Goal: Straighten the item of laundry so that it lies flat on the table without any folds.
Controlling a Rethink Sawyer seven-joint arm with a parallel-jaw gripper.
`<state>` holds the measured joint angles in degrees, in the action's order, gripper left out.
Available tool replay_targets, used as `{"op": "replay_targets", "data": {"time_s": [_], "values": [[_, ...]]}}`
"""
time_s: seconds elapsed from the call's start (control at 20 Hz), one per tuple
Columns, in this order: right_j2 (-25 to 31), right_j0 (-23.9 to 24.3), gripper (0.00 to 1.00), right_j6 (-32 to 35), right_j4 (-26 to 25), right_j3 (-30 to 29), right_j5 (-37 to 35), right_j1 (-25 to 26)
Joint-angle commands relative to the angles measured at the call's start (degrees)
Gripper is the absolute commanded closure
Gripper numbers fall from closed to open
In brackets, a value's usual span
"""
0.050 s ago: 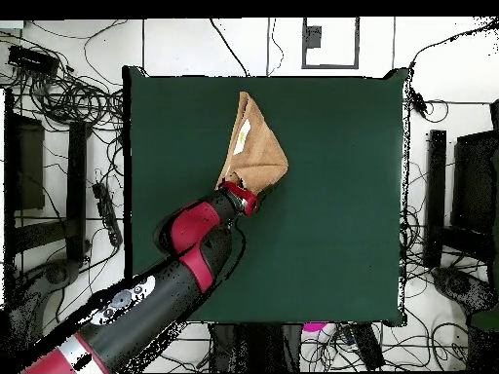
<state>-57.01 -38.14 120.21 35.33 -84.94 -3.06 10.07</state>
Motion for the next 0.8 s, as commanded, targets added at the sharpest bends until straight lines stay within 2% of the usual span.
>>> {"op": "replay_targets", "data": {"time_s": [0.05,0.3,0.45,0.6,0.8], "values": [[-7.2,-7.34,0.0,22.66,11.37,-4.34,-3.34,7.38],[-14.62,-9.79,0.0,23.98,15.5,-12.2,-6.44,6.09],[-15.94,-9.49,0.0,22.38,15.56,-14.18,-6.43,5.78],[-15.51,-8.23,0.0,20.67,14.78,-15.22,-3.03,4.46],[-11.64,-5.17,0.0,19.27,12.8,-15.07,4.03,1.54]]}}
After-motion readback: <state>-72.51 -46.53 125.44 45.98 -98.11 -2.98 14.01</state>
